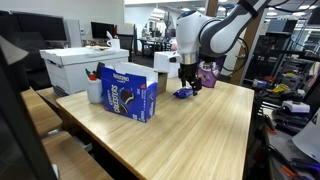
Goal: Pick up the blue oreo cakesters from the table and place them in the blue box one by one
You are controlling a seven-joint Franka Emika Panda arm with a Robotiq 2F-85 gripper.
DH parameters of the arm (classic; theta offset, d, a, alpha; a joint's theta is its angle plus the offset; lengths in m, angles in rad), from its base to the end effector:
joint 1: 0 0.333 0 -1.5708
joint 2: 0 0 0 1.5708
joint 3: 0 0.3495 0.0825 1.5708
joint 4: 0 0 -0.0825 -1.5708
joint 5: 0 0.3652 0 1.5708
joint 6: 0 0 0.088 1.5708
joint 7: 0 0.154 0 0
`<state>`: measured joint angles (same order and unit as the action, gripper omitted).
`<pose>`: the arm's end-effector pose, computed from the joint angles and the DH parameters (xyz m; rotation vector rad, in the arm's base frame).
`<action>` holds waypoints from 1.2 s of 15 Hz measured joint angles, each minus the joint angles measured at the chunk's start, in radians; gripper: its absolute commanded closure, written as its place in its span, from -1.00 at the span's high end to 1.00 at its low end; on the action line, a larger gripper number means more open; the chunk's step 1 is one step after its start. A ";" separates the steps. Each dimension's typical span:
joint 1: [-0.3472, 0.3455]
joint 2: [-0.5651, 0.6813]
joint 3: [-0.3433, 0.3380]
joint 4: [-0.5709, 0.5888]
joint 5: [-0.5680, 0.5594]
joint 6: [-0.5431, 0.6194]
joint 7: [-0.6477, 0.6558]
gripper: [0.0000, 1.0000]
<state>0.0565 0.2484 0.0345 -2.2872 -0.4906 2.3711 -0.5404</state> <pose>0.5073 0.0257 0.2348 2.5050 1.3913 -0.3209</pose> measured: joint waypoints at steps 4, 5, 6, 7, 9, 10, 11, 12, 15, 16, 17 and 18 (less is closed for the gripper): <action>0.000 0.000 0.001 0.002 -0.002 0.002 0.000 1.00; -0.001 0.002 0.001 0.002 -0.003 0.015 -0.002 1.00; -0.004 0.004 0.001 0.000 -0.003 0.044 -0.011 1.00; -0.006 0.004 -0.002 -0.002 -0.005 0.066 -0.012 1.00; -0.006 0.004 -0.013 -0.014 -0.059 0.137 -0.003 1.00; -0.005 0.004 -0.016 -0.019 -0.082 0.154 0.007 1.00; -0.002 0.004 -0.021 -0.023 -0.119 0.169 0.026 1.00; 0.003 0.003 -0.027 -0.026 -0.172 0.178 0.064 1.00; 0.024 0.001 -0.036 -0.030 -0.329 0.179 0.202 1.00; 0.029 0.001 -0.035 -0.031 -0.356 0.178 0.230 1.00; 0.031 0.001 -0.032 -0.031 -0.364 0.174 0.246 1.00; 0.031 0.001 -0.028 -0.031 -0.364 0.169 0.249 1.00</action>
<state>0.0873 0.2498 0.0063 -2.3181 -0.8548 2.5403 -0.2910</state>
